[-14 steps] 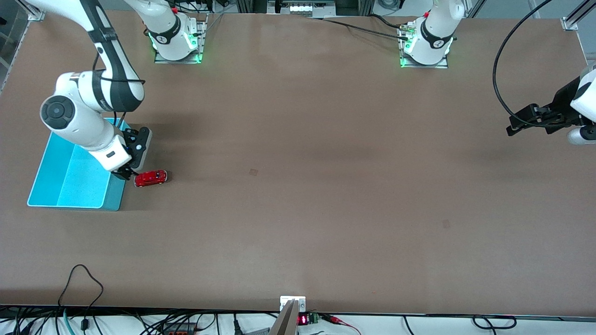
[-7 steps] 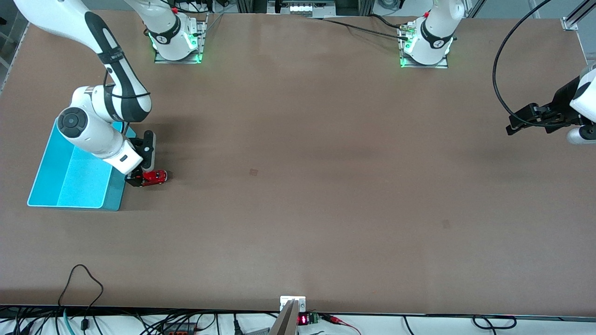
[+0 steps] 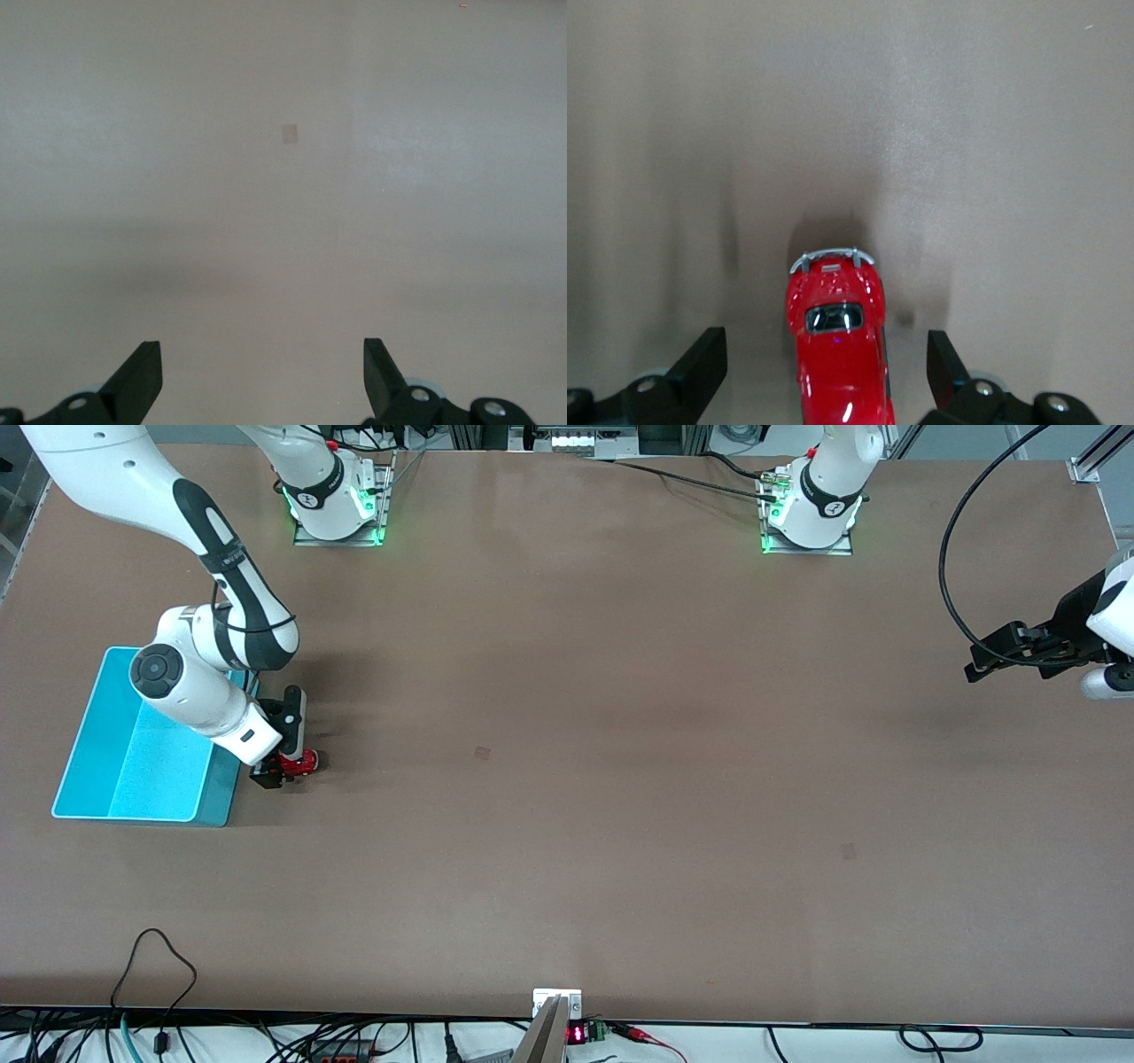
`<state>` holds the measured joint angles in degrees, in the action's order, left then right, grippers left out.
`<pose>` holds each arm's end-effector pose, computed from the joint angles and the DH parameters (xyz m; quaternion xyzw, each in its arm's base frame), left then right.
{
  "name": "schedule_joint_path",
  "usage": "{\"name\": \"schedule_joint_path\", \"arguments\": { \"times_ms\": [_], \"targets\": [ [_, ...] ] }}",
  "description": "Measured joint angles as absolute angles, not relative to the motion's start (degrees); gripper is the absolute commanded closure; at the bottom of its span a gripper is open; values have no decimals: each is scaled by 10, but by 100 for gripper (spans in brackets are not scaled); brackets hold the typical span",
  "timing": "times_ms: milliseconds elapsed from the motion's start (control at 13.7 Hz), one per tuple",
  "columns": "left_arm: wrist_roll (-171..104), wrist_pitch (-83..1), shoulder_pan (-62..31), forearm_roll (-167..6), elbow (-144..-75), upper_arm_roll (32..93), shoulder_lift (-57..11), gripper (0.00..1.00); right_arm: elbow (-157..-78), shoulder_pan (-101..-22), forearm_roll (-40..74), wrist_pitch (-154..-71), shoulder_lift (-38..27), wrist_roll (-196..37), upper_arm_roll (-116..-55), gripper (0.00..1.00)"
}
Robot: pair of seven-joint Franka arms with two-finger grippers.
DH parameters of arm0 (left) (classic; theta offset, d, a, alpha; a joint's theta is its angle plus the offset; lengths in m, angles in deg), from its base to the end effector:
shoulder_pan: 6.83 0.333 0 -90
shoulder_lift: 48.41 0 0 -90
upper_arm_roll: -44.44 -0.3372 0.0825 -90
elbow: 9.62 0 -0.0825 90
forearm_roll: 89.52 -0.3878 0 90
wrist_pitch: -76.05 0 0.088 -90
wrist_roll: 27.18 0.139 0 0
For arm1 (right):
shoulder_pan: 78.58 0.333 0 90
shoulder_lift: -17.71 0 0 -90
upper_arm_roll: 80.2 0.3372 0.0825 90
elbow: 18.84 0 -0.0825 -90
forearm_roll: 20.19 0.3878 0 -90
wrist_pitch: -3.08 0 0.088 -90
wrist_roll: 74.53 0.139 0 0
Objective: Wind red beetle toy and store in blue box
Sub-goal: 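Lower the right gripper and grasp the red car, then lift the car with the right gripper into the cyan box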
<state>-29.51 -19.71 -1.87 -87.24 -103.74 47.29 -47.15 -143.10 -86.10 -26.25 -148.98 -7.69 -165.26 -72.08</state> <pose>0.5724 0.0162 0.5758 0.9990 0.0407 0.0033 0.0204 0.5806 0.0090 0.1766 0.6705 0.7415 0.0202 0.0142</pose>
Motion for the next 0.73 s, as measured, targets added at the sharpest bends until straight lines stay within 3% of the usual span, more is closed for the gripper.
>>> {"name": "schedule_joint_path", "arguments": {
  "times_ms": [146, 218, 728],
  "targets": [
    [-293, -197, -19, -872, -1037, 473, -472, 0, -1431, -861, -263, -1503, -88, -1653, -721, 0],
    [-292, -197, -19, -872, -1037, 473, -472, 0, -1431, -861, -264, -1505, -91, -1653, -721, 8],
    [-292, -197, -18, -872, -1037, 472, -472, 0, -1429, -866, -265, -1508, -91, -1654, -720, 97]
  ]
}}
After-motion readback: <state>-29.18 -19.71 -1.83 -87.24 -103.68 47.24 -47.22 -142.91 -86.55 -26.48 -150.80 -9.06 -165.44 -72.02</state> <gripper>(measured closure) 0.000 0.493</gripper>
